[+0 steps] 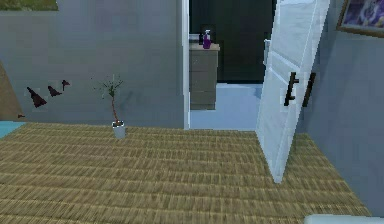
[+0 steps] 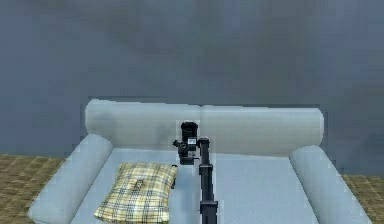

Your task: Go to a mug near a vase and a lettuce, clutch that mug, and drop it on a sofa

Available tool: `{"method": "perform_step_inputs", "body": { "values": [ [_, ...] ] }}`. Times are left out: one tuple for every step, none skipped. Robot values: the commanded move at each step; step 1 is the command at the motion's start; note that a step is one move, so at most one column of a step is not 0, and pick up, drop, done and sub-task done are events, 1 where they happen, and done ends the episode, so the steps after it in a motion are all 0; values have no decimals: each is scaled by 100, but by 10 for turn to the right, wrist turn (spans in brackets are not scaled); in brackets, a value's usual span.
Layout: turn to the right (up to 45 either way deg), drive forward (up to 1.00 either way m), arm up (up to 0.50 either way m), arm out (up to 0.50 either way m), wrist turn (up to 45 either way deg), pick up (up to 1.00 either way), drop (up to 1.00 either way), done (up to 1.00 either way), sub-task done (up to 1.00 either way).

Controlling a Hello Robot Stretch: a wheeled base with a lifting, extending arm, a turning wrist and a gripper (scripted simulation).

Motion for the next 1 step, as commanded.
{"method": "perform_step_inputs", "body": {
  "values": [
    [0,0,-32,0,0,0,0,0,0]
  ]
}}
